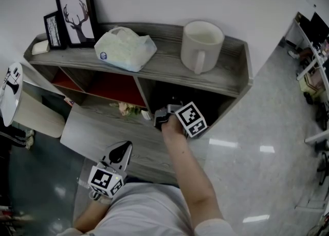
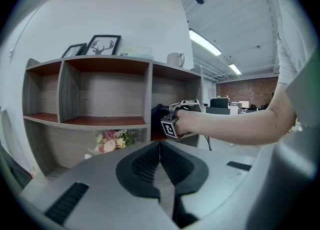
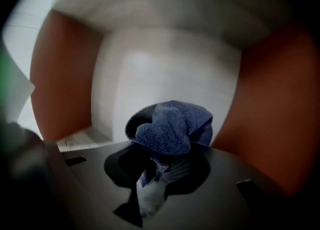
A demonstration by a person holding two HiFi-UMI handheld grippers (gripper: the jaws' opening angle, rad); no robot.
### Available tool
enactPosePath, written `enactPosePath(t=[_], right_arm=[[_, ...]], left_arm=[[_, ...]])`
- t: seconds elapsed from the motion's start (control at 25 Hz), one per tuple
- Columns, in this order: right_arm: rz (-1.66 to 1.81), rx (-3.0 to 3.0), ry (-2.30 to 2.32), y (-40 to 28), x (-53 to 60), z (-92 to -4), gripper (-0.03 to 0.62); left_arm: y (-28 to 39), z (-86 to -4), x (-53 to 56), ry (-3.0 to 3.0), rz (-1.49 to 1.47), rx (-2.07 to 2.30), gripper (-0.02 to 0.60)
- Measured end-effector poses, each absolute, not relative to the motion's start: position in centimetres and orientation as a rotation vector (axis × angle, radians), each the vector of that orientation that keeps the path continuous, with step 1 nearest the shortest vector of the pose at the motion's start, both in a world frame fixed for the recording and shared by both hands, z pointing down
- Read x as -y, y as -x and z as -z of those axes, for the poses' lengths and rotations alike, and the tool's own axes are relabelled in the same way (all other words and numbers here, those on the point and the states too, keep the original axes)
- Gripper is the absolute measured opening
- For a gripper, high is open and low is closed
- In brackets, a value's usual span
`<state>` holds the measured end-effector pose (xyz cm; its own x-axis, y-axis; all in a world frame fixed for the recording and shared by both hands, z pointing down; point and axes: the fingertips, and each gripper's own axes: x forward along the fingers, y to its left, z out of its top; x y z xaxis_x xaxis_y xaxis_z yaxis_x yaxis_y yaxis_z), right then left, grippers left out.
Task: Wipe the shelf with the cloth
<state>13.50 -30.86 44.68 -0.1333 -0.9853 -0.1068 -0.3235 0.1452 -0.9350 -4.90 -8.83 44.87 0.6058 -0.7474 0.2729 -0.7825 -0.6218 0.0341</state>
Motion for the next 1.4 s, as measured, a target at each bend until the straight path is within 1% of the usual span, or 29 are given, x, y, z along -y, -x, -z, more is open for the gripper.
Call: enactPosePath(t=[0.16,0.4,0.72,1.12,1.4], right_arm=[[1.121,-1.730,1.263,-9.9,31.9,-45.5,0.098],[1.132,-1.672,1.280,-10.4,31.8,-45.7,0.100],[1.090,-1.410,1.306,-15.8,30.2,-46.4,0.100],[0.928,-1.161,1.427,-23.8,27.4,-46.9,0.100],[0.894,-1.135,1.439,-24.9,26.9,-46.8,0.098]], left_arm=[[5.2,-44.8,8.9,-2.668,-0.347,1.307,0.017],[5.5,-45.0,8.8,-2.656,-0.345,1.321,0.017],[5.8,-45.2,8.8,-2.652,-0.338,1.322,0.017],[5.5,-45.2,8.7,-2.668,-0.347,1.300,0.017],[5.4,-45.3,8.6,-2.670,-0.344,1.296,0.017]])
